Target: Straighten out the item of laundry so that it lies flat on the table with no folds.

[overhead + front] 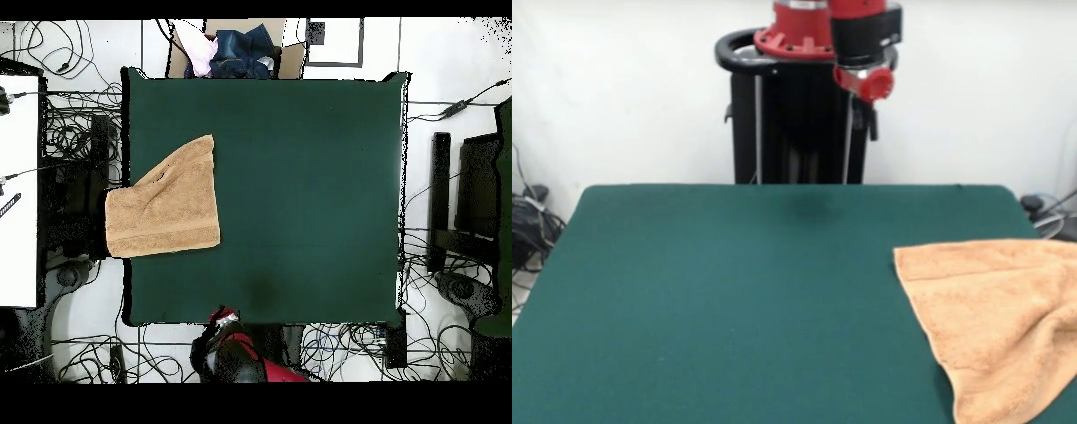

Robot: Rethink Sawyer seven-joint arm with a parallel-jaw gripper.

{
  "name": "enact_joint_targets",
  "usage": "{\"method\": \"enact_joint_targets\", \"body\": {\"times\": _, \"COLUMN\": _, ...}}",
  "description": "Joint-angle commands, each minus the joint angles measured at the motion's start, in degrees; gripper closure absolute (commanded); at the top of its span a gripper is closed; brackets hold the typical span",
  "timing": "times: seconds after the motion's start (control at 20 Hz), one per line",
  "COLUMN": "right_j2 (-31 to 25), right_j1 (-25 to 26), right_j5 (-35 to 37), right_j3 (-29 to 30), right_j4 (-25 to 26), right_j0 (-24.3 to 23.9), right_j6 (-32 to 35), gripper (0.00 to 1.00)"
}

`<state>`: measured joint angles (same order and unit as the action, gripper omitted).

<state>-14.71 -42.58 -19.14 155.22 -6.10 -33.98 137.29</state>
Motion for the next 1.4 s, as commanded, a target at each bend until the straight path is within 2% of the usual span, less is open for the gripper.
{"method": "enact_joint_targets", "body": {"times": 0.05, "right_j2": 0.40, "right_j1": -2.78, "right_j5": 3.55, "right_j3": -8.87, "right_j4": -5.78, "right_j0": -1.91, "right_j6": 12.33, "gripper": 0.00}}
{"method": "enact_joint_targets", "body": {"times": 0.4, "right_j2": -8.30, "right_j1": -6.73, "right_j5": 4.54, "right_j3": -8.36, "right_j4": -9.87, "right_j0": -2.01, "right_j6": 21.16, "gripper": 0.00}}
{"method": "enact_joint_targets", "body": {"times": 0.55, "right_j2": -12.09, "right_j1": -7.73, "right_j5": 4.66, "right_j3": -9.22, "right_j4": -9.58, "right_j0": -3.07, "right_j6": 21.83, "gripper": 0.00}}
{"method": "enact_joint_targets", "body": {"times": 0.7, "right_j2": -13.72, "right_j1": -6.03, "right_j5": 2.46, "right_j3": -9.55, "right_j4": -7.97, "right_j0": -3.79, "right_j6": 21.27, "gripper": 0.00}}
{"method": "enact_joint_targets", "body": {"times": 0.95, "right_j2": -15.24, "right_j1": -2.13, "right_j5": 2.54, "right_j3": -12.83, "right_j4": -3.80, "right_j0": -3.12, "right_j6": 13.61, "gripper": 0.00}}
{"method": "enact_joint_targets", "body": {"times": 1.1, "right_j2": -17.85, "right_j1": 1.82, "right_j5": 3.56, "right_j3": -14.80, "right_j4": 1.68, "right_j0": -5.15, "right_j6": 7.84, "gripper": 0.00}}
{"method": "enact_joint_targets", "body": {"times": 1.2, "right_j2": -15.82, "right_j1": 2.38, "right_j5": 5.38, "right_j3": -16.47, "right_j4": 4.35, "right_j0": -4.13, "right_j6": 2.13, "gripper": 0.00}}
{"method": "enact_joint_targets", "body": {"times": 1.4, "right_j2": -10.64, "right_j1": 1.73, "right_j5": 8.96, "right_j3": -18.49, "right_j4": 8.44, "right_j0": -1.08, "right_j6": -3.37, "gripper": 0.00}}
